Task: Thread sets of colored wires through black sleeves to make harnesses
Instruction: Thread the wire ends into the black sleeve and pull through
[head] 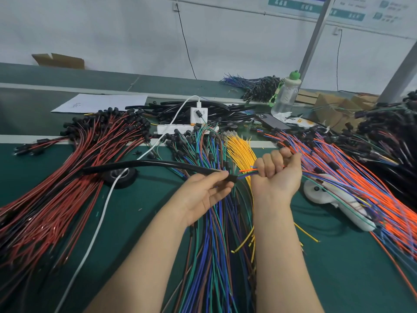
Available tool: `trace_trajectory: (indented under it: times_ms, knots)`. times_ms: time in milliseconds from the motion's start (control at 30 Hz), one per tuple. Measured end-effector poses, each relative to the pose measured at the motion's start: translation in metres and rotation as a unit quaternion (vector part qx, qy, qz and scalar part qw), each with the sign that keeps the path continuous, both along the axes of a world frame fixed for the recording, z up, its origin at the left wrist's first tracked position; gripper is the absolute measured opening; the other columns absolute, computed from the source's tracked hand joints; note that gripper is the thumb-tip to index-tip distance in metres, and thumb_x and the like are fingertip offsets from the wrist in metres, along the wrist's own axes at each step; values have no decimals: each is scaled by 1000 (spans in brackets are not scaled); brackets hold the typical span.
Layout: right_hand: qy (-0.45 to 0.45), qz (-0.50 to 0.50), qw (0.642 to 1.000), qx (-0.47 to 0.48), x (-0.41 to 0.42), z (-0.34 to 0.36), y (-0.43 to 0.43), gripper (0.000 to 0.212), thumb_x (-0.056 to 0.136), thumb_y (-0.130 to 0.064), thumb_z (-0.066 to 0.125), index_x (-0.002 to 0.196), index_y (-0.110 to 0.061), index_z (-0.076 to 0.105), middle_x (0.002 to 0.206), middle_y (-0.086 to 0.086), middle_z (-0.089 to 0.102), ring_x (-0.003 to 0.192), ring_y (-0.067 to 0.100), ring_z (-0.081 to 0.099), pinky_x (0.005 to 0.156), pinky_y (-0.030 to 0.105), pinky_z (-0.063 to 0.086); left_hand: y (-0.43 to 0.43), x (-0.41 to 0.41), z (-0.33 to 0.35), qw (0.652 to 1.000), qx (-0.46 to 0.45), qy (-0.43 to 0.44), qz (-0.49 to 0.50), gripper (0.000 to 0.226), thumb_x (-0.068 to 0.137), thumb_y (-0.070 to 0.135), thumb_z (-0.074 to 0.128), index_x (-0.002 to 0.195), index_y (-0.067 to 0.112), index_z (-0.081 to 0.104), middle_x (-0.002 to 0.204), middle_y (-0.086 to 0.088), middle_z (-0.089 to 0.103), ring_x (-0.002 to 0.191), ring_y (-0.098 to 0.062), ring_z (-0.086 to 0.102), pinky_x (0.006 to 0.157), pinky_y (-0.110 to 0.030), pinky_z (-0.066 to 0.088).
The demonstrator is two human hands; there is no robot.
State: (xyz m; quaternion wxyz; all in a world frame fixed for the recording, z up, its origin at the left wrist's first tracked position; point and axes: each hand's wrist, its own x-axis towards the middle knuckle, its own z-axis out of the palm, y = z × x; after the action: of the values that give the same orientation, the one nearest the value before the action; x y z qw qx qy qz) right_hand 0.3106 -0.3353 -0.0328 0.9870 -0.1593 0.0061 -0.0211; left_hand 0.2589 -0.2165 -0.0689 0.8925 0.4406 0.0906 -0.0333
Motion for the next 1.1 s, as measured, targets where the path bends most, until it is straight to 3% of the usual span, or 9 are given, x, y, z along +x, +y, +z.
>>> trace_trajectory:
  times_ms: [200, 433, 767, 1100]
  knots:
    - [-2, -7, 999, 38, -3, 0, 2, 47, 104, -38, 29, 65, -15, 43, 40, -7, 21, 31, 6, 15, 33, 19, 11, -6, 2, 3, 996, -89, 0, 21, 26, 84, 9, 61, 62, 8, 74, 68, -6, 68, 59, -8, 67, 53, -13, 53]
    - [-3, -12, 999, 29, -4, 1, 3, 47, 104, -37, 30, 65, -14, 43, 40, -7, 20, 31, 6, 14, 34, 18, 10, -12, 2, 1, 995, -89, -32, 20, 11, 89, 6, 56, 93, 1, 65, 73, -7, 69, 64, -9, 68, 59, -13, 54]
    - [-28, -27, 999, 3, -6, 4, 2, 47, 104, -37, 31, 65, -14, 44, 41, -6, 21, 33, 7, 14, 37, 19, 10, -12, 2, 3, 991, -108, -35, 74, 19, 90, 5, 57, 75, 5, 69, 72, -6, 69, 65, -10, 69, 58, -15, 55]
    - [-12, -13, 1000, 8, -6, 3, 3, 46, 104, -38, 30, 66, -14, 42, 40, -7, 20, 31, 6, 14, 36, 18, 9, -14, 0, 5, 992, -108, -36, 46, 27, 89, 5, 56, 68, 6, 72, 68, -6, 68, 63, -9, 68, 56, -14, 54]
